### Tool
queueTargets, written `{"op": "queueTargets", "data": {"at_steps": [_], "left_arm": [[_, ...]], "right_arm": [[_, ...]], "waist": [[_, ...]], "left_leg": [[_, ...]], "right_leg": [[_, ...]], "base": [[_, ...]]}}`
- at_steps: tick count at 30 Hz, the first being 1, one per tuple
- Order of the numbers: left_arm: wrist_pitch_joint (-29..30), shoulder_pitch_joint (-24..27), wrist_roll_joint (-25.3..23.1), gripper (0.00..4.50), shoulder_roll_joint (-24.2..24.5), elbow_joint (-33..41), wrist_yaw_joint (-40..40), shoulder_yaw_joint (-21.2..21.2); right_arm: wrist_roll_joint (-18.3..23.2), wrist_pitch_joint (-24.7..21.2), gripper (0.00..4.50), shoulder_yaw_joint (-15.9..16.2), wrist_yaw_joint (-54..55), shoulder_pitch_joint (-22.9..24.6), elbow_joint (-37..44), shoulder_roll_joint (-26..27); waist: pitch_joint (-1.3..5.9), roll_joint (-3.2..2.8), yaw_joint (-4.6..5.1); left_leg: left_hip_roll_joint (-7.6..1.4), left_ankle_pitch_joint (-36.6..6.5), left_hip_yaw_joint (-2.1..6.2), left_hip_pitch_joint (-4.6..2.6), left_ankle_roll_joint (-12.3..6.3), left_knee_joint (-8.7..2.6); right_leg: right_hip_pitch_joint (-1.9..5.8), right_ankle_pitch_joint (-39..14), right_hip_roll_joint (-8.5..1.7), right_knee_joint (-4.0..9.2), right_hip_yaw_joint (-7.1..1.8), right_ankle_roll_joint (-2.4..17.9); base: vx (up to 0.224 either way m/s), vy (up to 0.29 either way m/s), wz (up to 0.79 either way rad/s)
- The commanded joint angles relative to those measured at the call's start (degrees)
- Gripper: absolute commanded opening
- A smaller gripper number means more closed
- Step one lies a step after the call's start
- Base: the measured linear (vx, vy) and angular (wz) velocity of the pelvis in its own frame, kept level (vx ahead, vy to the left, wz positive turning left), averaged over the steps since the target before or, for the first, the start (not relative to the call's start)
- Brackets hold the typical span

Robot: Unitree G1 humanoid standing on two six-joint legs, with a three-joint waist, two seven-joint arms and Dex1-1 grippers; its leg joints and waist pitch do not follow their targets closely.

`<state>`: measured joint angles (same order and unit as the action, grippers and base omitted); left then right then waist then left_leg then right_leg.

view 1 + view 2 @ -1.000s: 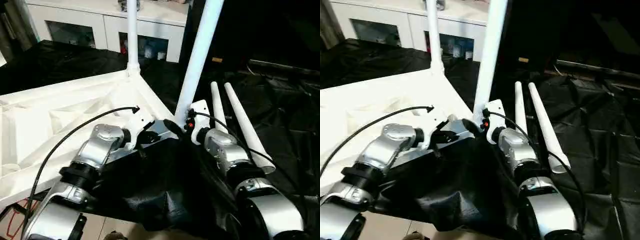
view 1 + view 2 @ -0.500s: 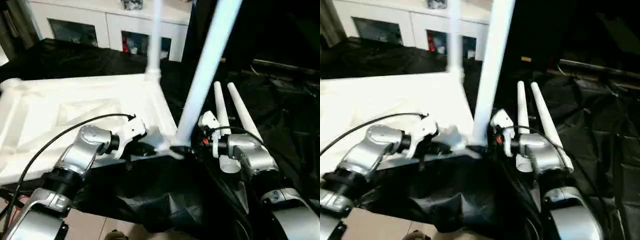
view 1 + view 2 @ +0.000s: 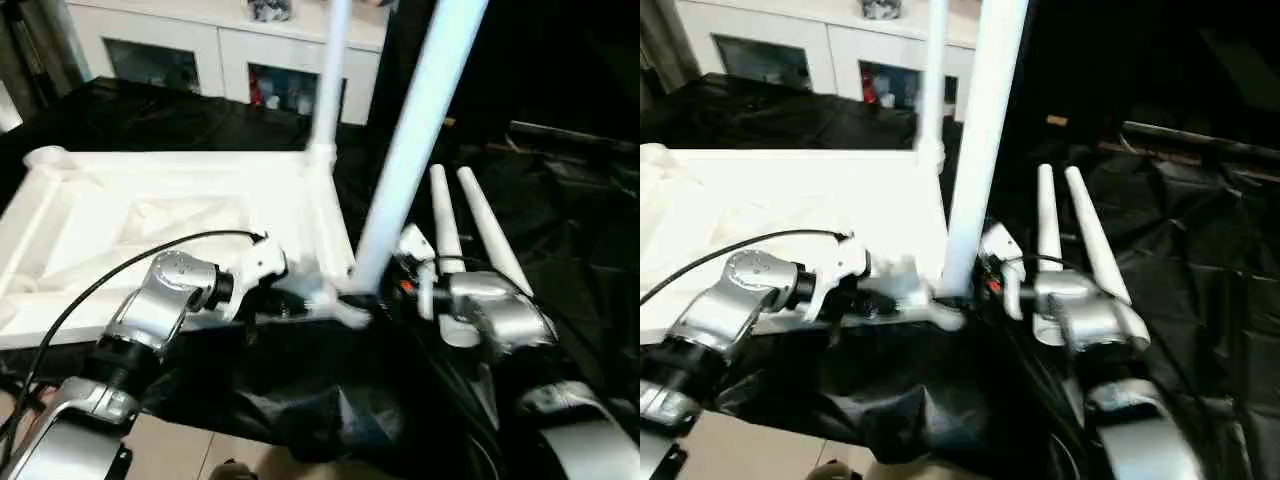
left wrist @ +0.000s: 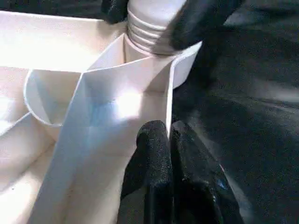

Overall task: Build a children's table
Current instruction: Rotate leg to tighten

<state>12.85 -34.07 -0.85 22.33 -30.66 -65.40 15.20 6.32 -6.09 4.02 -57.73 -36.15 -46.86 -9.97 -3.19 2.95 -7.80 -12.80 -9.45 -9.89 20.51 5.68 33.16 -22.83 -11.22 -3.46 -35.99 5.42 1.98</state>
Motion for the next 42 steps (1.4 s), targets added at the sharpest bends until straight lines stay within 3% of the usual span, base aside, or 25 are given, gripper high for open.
{"op": "queueTargets", "data": {"at_steps": [1,4,5,6,7,9,10,13,14,16,20,21,23,24,25,26,27,29,33,34,39,40,42], "left_arm": [[1.02,-2.94,-0.31,0.00,-3.05,-0.67,6.95,-1.67],[3.08,-5.53,-1.27,0.00,-5.99,-4.11,14.66,-3.14],[4.05,-7.13,-2.05,0.00,-7.90,-6.25,19.51,-3.84],[4.14,-7.68,-2.43,0.00,-8.57,-7.00,21.09,-3.92],[3.99,-8.24,-2.63,0.00,-9.52,-7.77,22.56,-4.02],[3.21,-8.94,-2.62,0.00,-10.66,-8.90,23.96,-3.99],[2.37,-9.20,-2.90,0.00,-11.07,-9.39,24.19,-3.76],[-1.24,-9.51,-3.55,0.00,-11.58,-10.33,23.37,-2.81],[-2.43,-9.61,-3.63,0.00,-11.62,-10.72,23.22,-2.54],[-3.58,-9.74,-3.64,0.00,-11.71,-11.19,23.28,-2.39],[-8.13,-10.05,-4.89,0.00,-11.69,-12.94,25.83,-2.11],[-11.32,-10.36,-5.71,0.00,-12.00,-14.90,29.67,-2.73],[-13.14,-10.51,-6.06,0.00,-12.21,-16.14,31.75,-3.19],[-16.35,-10.50,-6.90,0.44,-12.14,-17.65,35.13,-3.46],[-16.46,-10.41,-6.73,0.55,-12.13,-17.45,35.29,-3.68],[-16.88,-10.05,-5.82,0.55,-12.17,-16.32,36.23,-4.92],[-16.40,-9.86,-4.98,0.63,-12.29,-15.31,36.31,-5.85],[-15.48,-9.57,-4.93,0.94,-11.74,-13.34,37.49,-6.94],[-11.08,-8.09,-6.64,1.07,-8.14,-10.11,41.99,-8.73],[-11.08,-8.09,-6.64,1.07,-8.14,-10.11,41.99,-8.73],[-1.04,-0.96,-10.36,1.07,0.01,1.54,53.56,-17.84],[-0.39,-0.21,-10.90,1.07,0.55,2.71,54.55,-18.65],[0.41,2.47,-12.53,1.07,2.07,6.09,55.75,-20.38]], "right_arm": [[-2.43,-0.29,2.74,1.46,6.96,-0.42,-4.00,2.94],[-0.53,-1.19,2.72,-2.73,17.48,-2.45,-7.95,5.56],[0.48,-1.57,2.72,-4.97,24.10,-3.66,-10.15,7.04],[0.72,-1.57,2.72,-5.64,26.41,-4.09,-10.89,7.55],[0.78,-1.35,2.72,-6.19,28.99,-4.52,-11.65,8.14],[0.49,-0.23,2.72,-6.75,31.44,-5.25,-12.97,8.98],[0.36,0.51,3.28,-6.87,31.58,-5.53,-13.42,9.29],[1.05,2.32,3.42,-7.77,30.52,-5.93,-13.38,9.96],[0.77,2.94,3.48,-7.79,30.86,-6.14,-13.49,9.97],[-0.22,4.14,3.79,-7.37,31.84,-6.32,-13.54,9.75],[-0.65,5.97,3.79,-7.74,34.23,-6.38,-12.50,8.60],[-0.79,6.16,3.79,-7.52,33.66,-5.63,-10.42,7.43],[-0.87,6.13,3.79,-7.31,32.97,-4.94,-8.73,6.60],[-1.04,5.72,3.84,-6.87,31.01,-3.11,-4.70,5.02],[-1.07,5.47,3.84,-6.72,30.61,-2.72,-3.93,4.79],[-1.30,4.31,3.84,-6.00,28.82,-0.90,-0.44,3.77],[-1.46,3.80,3.84,-5.54,28.08,-0.01,1.16,3.37],[-1.38,2.75,3.84,-4.68,26.79,1.69,4.20,3.10],[-0.73,0.61,3.84,-2.69,25.33,4.15,7.68,4.26],[-0.73,0.61,3.84,-2.69,25.33,4.15,7.68,4.26],[-1.15,-0.91,3.84,-1.55,26.96,4.46,7.42,7.26],[-1.16,-0.84,3.84,-1.57,26.90,4.40,7.41,7.48],[-1.45,-0.86,3.84,-1.36,26.70,3.78,6.65,7.77]], "waist": [[3.37,-0.44,0.51],[3.38,-0.45,0.76],[3.47,-0.70,0.80],[3.45,-0.77,0.95],[3.55,-0.70,0.83],[3.69,-0.76,0.66],[3.77,-0.71,0.62],[3.98,-0.74,0.38],[4.01,-0.97,0.42],[4.09,-0.86,0.67],[4.06,-0.76,0.96],[4.00,-0.46,1.01],[3.98,-0.50,0.93],[4.06,-0.62,0.82],[4.25,-0.43,0.80],[4.30,-0.71,0.78],[4.45,-0.60,0.69],[4.36,-0.52,0.66],[4.06,-0.84,1.16],[4.07,-0.64,1.25],[3.98,-0.93,2.41],[3.90,-1.22,2.48],[3.92,-1.22,2.16]], "left_leg": [[-0.90,-14.12,0.35,-0.68,1.40,-3.96],[-0.86,-14.43,0.31,-0.84,1.37,-3.89],[-0.92,-14.00,0.27,-0.91,1.27,-3.87],[-0.93,-14.25,0.20,-1.20,1.68,-3.84],[-0.83,-14.17,0.27,-1.19,1.71,-3.81],[-0.90,-13.07,0.23,-0.71,1.24,-3.79],[-0.88,-12.56,0.21,-0.62,1.10,-3.77],[-0.84,-10.23,0.09,-0.26,0.06,-3.62],[-0.79,-10.06,0.13,-0.20,0.03,-3.62],[-0.87,-9.85,0.20,-0.21,0.10,-3.67],[-0.87,-9.87,0.07,-0.35,-0.28,-3.57],[-0.84,-9.56,0.06,-0.15,-0.59,-3.59],[-0.72,-9.52,0.01,-0.07,-1.06,-3.49],[-0.79,-8.75,0.08,0.04,-1.37,-3.46],[-0.86,-7.61,0.15,0.12,-1.71,-3.37],[-0.80,-6.91,0.22,0.23,-1.84,-3.33],[-1.04,-6.32,0.10,-0.03,-2.20,-3.12],[-0.87,-5.94,0.10,0.23,-2.48,-3.06],[-0.81,-8.61,0.05,0.01,-2.22,-3.23],[-0.94,-8.81,0.16,0.08,-2.01,-3.30],[-1.36,-10.75,0.53,-0.07,-0.53,-3.67],[-1.25,-10.70,0.41,-0.20,-0.59,-3.64],[-1.27,-10.35,0.33,-0.50,-0.70,-3.56]], "right_leg": [[2.72,-22.05,-5.43,5.76,-3.34,7.09],[2.51,-22.85,-5.37,5.99,-3.43,6.48],[2.39,-21.74,-5.35,5.98,-3.53,6.65],[2.05,-20.87,-5.18,5.95,-3.55,7.22],[2.23,-20.77,-5.13,5.90,-3.41,7.11],[2.58,-17.83,-5.24,5.61,-3.50,7.30],[2.65,-16.77,-5.20,5.46,-3.50,7.32],[2.97,-10.46,-5.06,4.80,-3.55,8.38],[3.07,-9.91,-5.03,4.68,-3.55,8.48],[3.13,-8.75,-5.02,4.53,-3.47,8.78],[3.09,-8.62,-5.11,4.58,-3.55,9.37],[3.20,-8.74,-5.07,4.54,-3.52,9.27],[3.23,-8.71,-4.89,4.72,-3.53,8.50],[3.33,-7.38,-4.87,4.60,-3.53,8.14],[3.47,-5.14,-4.89,4.15,-3.52,8.18],[3.60,-3.96,-4.86,3.99,-3.48,8.51],[3.38,-1.12,-4.89,3.81,-3.53,9.44],[3.59,0.59,-4.86,3.55,-3.40,10.56],[3.39,-4.82,-4.87,4.29,-3.42,9.91],[3.44,-5.02,-4.90,4.10,-3.39,9.83],[3.11,-7.69,-5.03,3.95,-3.34,9.81],[2.88,-7.86,-4.80,4.20,-3.33,9.63],[2.66,-7.16,-4.74,4.20,-3.44,9.98]], "base": [[0.000,0.000,0.00],[0.000,0.000,0.00],[0.000,0.000,0.00],[0.000,0.000,0.00],[0.000,0.000,0.00],[0.000,0.000,0.00],[0.000,0.000,0.00],[0.000,0.000,0.00],[0.000,0.000,0.00],[0.000,0.000,0.00],[0.000,0.000,0.00],[0.000,0.000,0.00],[0.000,0.000,0.00],[0.000,0.000,0.00],[0.000,0.000,0.00],[0.000,0.000,0.00],[0.000,0.000,0.00],[0.000,0.000,0.00],[0.000,0.000,0.00],[0.000,0.000,0.00],[0.000,0.000,0.00],[0.000,0.000,0.00],[0.000,0.000,0.00]]}}
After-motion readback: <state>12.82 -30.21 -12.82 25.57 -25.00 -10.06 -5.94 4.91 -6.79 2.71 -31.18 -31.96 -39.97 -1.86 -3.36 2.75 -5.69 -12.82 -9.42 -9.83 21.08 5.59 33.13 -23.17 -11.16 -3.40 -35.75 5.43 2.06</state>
